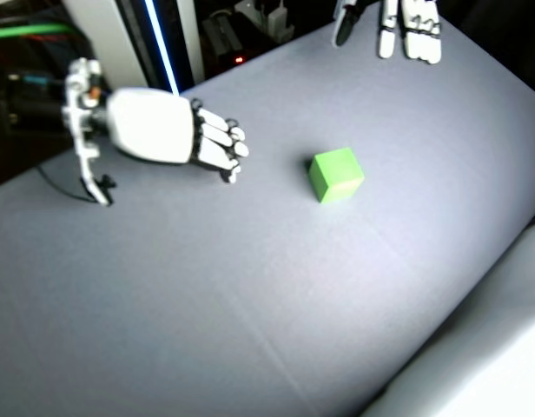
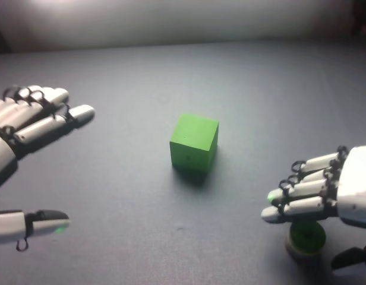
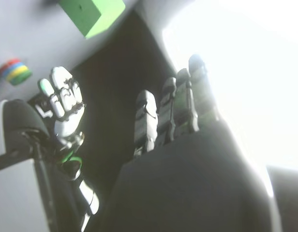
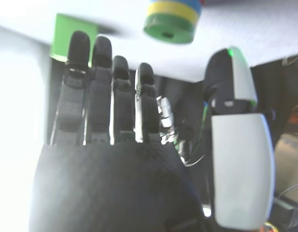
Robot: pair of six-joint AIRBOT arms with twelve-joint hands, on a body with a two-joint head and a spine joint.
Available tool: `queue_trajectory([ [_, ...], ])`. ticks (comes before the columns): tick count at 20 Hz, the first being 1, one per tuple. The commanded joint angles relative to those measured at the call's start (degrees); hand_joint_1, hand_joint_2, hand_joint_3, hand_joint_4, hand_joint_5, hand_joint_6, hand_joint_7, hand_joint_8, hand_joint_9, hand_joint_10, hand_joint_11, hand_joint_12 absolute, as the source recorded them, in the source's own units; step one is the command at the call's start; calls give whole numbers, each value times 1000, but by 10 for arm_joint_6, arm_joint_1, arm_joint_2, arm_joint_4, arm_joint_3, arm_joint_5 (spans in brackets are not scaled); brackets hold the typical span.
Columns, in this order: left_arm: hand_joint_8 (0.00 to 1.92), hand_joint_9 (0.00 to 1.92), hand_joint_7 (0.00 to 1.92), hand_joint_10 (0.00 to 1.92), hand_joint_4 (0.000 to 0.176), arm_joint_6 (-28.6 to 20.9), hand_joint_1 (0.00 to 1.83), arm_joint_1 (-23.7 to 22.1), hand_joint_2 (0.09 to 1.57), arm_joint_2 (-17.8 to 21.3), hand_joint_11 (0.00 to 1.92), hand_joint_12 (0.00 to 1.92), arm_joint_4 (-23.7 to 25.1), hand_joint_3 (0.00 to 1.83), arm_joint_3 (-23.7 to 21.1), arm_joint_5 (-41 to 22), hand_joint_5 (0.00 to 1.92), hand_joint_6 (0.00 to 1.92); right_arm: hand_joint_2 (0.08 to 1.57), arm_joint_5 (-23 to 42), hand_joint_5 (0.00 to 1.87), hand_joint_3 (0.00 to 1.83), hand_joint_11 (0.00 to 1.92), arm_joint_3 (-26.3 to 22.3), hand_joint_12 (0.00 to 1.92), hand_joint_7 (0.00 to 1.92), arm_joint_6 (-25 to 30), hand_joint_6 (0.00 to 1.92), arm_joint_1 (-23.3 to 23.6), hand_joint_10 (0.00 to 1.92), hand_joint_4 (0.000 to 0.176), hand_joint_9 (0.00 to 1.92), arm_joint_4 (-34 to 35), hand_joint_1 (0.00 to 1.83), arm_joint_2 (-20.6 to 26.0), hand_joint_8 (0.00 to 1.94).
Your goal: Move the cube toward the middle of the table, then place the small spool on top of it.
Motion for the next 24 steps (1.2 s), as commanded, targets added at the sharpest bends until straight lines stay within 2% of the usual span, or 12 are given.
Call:
queue_trajectory([
  [1,0,0,0,0,165,-1,830,0,959,2,9,44,2,4,-3,-85,101,1,1037,38,402,0,344,4,749,389,3,9,7,1,52,568,14,839,-2,7],
  [4,0,0,0,0,176,-1,852,5,956,1,0,5,-2,1,-6,-92,93,0,1026,26,398,0,316,11,836,401,3,0,7,1,64,570,13,870,-10,0],
  [6,5,0,14,0,157,-1,885,9,961,-1,0,0,-3,2,-7,-97,109,6,1050,24,395,9,324,12,858,423,3,0,7,17,70,611,13,868,-12,8],
  [9,8,10,31,4,146,-1,881,18,962,-1,11,5,-7,2,-10,-103,116,5,1018,24,533,0,439,14,1111,590,3,6,7,68,32,796,16,973,-15,15],
  [11,12,38,52,13,138,-1,881,19,958,-1,49,24,-7,0,-10,-103,123,6,1014,24,626,0,469,14,1247,729,3,3,7,532,8,734,17,989,-15,15],
  [12,13,59,69,17,135,-1,913,20,948,-1,69,40,-8,0,-10,-103,134,7,1015,24,650,0,508,14,1443,783,3,0,7,986,0,616,17,1001,-16,21],
  [16,7,62,72,11,148,-1,919,20,950,-1,68,57,-10,0,-10,-103,134,3,1016,24,650,1,530,13,1556,784,3,0,7,1253,0,539,17,980,-19,18],
  [17,2,69,80,6,145,-1,930,21,951,-1,13,227,-10,0,-10,-103,141,1,1008,24,649,0,511,13,1554,781,3,0,7,1256,4,527,17,987,-19,17],
  [20,1,69,76,2,144,-2,921,22,955,-1,0,331,-12,0,-10,-103,135,1,989,24,667,0,546,13,1514,787,3,3,7,1216,0,548,18,1010,-19,19],
  [21,4,75,85,3,126,-2,932,22,952,-1,0,337,-13,0,-10,-103,155,9,977,24,687,0,577,12,1622,825,3,1,7,1330,0,538,19,1023,-19,47],
  [22,2,81,90,3,124,-3,940,23,952,-1,0,319,-13,0,-10,-103,165,5,975,24,671,0,598,12,1650,809,3,0,7,1372,0,527,19,1013,-19,47],
  [24,1,79,90,2,120,-4,941,24,965,-1,0,316,-14,5,-10,-103,171,5,973,25,663,0,598,11,1558,763,3,0,7,1273,0,528,19,1018,-19,32],
])
